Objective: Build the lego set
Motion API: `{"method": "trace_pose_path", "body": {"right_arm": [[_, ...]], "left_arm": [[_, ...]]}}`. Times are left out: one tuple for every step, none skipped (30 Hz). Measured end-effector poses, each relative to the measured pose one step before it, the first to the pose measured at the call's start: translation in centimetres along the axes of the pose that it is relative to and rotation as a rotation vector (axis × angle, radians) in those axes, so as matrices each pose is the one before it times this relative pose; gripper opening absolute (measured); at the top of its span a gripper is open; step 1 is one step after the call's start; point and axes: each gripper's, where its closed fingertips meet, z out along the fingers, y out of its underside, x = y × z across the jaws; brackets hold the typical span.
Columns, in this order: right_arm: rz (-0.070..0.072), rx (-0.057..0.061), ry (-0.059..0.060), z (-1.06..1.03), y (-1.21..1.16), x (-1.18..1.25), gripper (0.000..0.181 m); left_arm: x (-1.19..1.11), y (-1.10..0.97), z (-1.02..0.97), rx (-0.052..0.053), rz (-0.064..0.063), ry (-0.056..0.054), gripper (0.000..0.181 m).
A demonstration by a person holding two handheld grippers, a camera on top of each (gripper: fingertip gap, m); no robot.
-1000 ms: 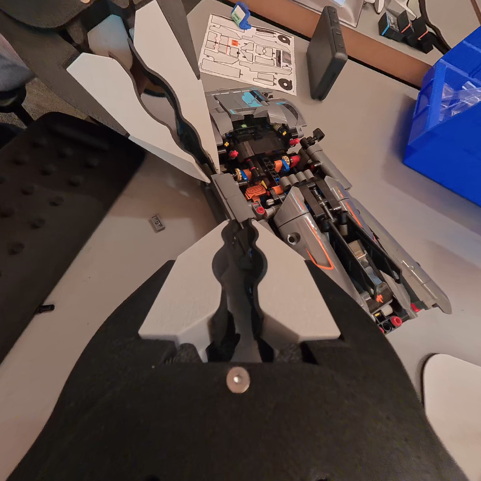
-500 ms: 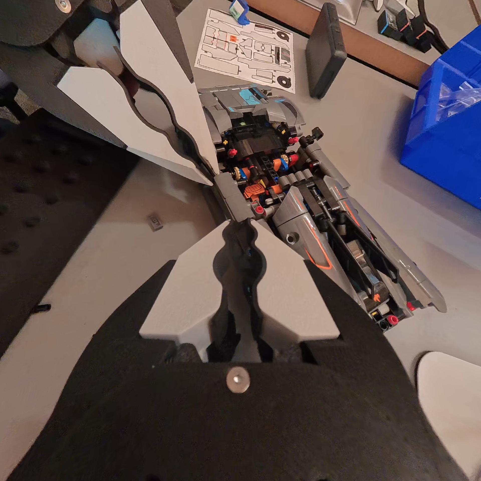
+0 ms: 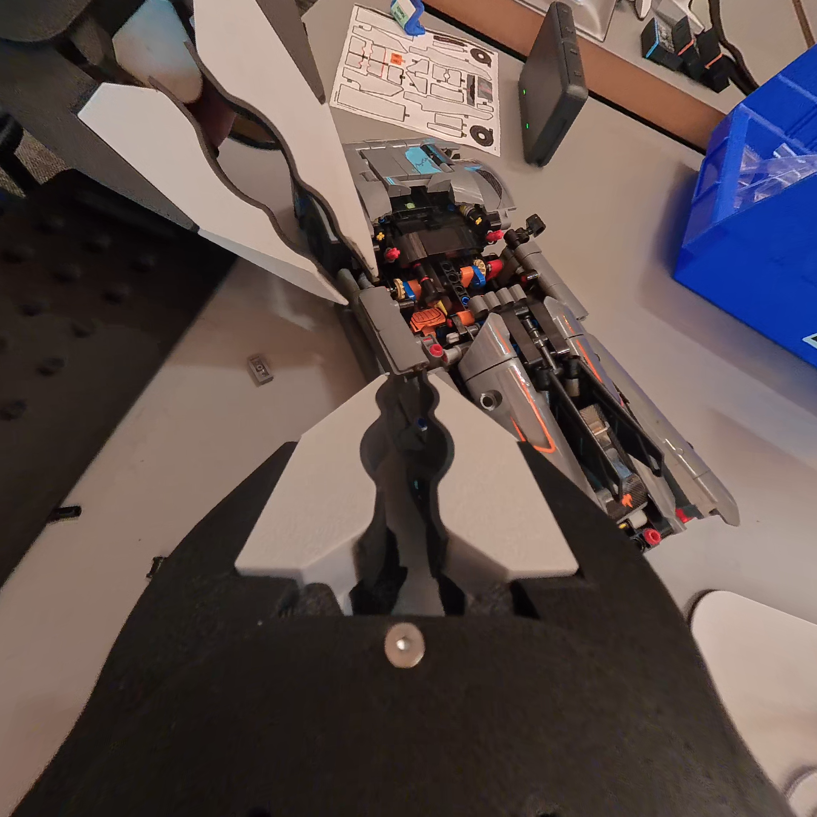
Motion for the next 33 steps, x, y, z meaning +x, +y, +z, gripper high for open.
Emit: {"method": "trace_pose_path", "body": {"right_arm": [[-0.0029,-0.0018,0.0005,-0.024,-0.014,-0.004,0.008],[-0.0027,-0.0010,-0.0009,0.029,-0.019,-0.060,0.008],[-0.0021,-0.0002,-0.0015,0.065,-0.010,-0.099,0.007],[-0.0023,-0.0015,0.0016,0.097,0.015,-0.058,0.006],[-0.0013,-0.0010,0.0037,0.082,0.003,-0.013,0.006],[0.0010,0.0011,0.0035,0.021,-0.016,0.031,0.006],[0.0033,0.0000,0.0009,-0.016,0.005,0.052,0.005],[0.0038,0.0015,-0.0015,-0.008,0.000,0.020,0.004],[0.0035,0.0026,-0.0015,0.010,-0.007,-0.011,0.004],[0.0012,0.0015,0.0001,0.030,-0.014,-0.020,0.004],[-0.0024,-0.0008,0.0013,0.030,-0.018,-0.022,0.004],[-0.0039,-0.0025,0.0003,0.012,-0.005,-0.032,0.004],[-0.0064,-0.0032,-0.0006,0.003,0.007,-0.068,0.005],[-0.0076,-0.0028,0.0005,0.001,0.028,-0.051,0.004],[-0.0025,-0.0017,-0.0006,0.000,0.016,-0.030,0.004],[0.0006,-0.0016,-0.0029,-0.001,0.003,-0.041,0.004],[-0.0021,-0.0021,-0.0015,0.006,0.018,-0.036,0.004],[-0.0019,-0.0013,0.0008,-0.003,0.005,-0.004,0.004],[0.0025,-0.0001,-0.0007,-0.005,0.001,0.005,0.004],[0.0033,0.0006,-0.0018,0.000,-0.006,-0.008,0.004],[0.0007,0.0004,-0.0002,0.003,-0.003,0.002,0.004],[0.0001,0.0003,-0.0002,0.002,-0.007,-0.014,0.004],[-0.0001,0.0002,-0.0029,-0.016,-0.026,-0.033,0.004],[-0.0022,0.0002,-0.0023,-0.047,-0.022,-0.030,0.005],[-0.0026,0.0007,0.0011,-0.078,-0.040,0.026,0.006],[-0.0033,0.0009,-0.0018,-0.108,-0.069,-0.002,0.007],[-0.0077,0.0042,-0.0034,-0.145,-0.125,-0.051,0.010],[-0.0119,0.0045,0.0033,-0.180,-0.145,0.025,0.011],[-0.0180,0.0015,0.0087,-0.183,-0.135,0.060,0.013],[-0.0274,0.0065,0.0099,-0.175,-0.230,0.005,0.016],[-0.0340,0.0121,0.0098,-0.148,-0.322,-0.094,0.020],[-0.0381,0.0047,0.0142,-0.043,-0.188,-0.089,0.023],[-0.0412,-0.0099,0.0184,0.103,0.035,-0.072,0.027]], "left_arm": [[0.017,0.045,0.124,-0.0062,0.0043,-0.0027,0.014],[0.037,0.085,0.194,-0.0096,0.0002,-0.0002,0.015],[0.087,0.125,0.227,-0.0118,-0.0003,0.0025,0.016],[0.065,0.028,0.153,-0.0036,0.0046,-0.0030,0.015],[0.076,0.013,0.089,-0.0025,0.0056,-0.0049,0.014],[0.000,0.010,0.000,-0.0015,0.0052,-0.0074,0.013],[0.023,-0.062,-0.064,0.0034,0.0015,-0.0032,0.012],[0.020,-0.003,-0.030,0.0008,0.0005,-0.0033,0.011],[0.008,0.021,-0.013,-0.0009,0.0009,-0.0043,0.011],[0.004,0.029,-0.005,-0.0023,0.0025,-0.0047,0.011],[0.012,0.022,-0.031,-0.0022,0.0060,-0.0049,0.011],[0.008,0.016,-0.020,-0.0013,0.0072,-0.0049,0.011],[0.015,0.013,-0.005,-0.0010,0.0035,-0.0038,0.011],[0.024,0.003,0.006,-0.0006,0.0021,-0.0022,0.011],[0.000,0.008,-0.013,-0.0012,0.0040,-0.0030,0.011],[-0.011,-0.017,-0.024,0.0000,0.0065,-0.0046,0.010],[0.011,-0.042,0.010,0.0018,0.0045,-0.0048,0.010],[0.008,-0.005,0.015,-0.0002,0.0046,-0.0055,0.010],[0.010,0.006,-0.002,0.0006,0.0085,-0.0069,0.010],[-0.011,0.022,-0.006,0.0010,0.0082,-0.0061,0.010],[0.001,0.019,0.010,0.0000,-0.0029,0.0007,0.010],[-0.030,-0.010,-0.023,0.0005,-0.0058,0.0029,0.010],[-0.084,-0.011,-0.060,0.0027,0.0002,-0.0019,0.010],[-0.102,-0.008,-0.071,0.0021,0.0009,-0.0049,0.011],[-0.061,0.068,-0.051,-0.0034,0.0008,-0.0030,0.013],[-0.043,0.075,-0.033,-0.0036,0.0025,-0.0042,0.016],[-0.065,0.009,-0.023,-0.0008,0.0038,-0.0089,0.019],[-0.023,-0.042,-0.015,0.0009,0.0065,-0.0079,0.022],[-0.057,-0.112,-0.028,0.0020,0.0102,-0.0134,0.025],[0.038,-0.164,0.000,0.0033,0.0193,-0.0108,0.028],[0.014,-0.059,0.081,-0.0049,0.0252,-0.0135,0.030],[-0.039,0.036,0.153,-0.0120,0.0263,-0.0174,0.032],[-0.003,-0.029,0.170,-0.0078,0.0233,-0.0144,0.033]]}}
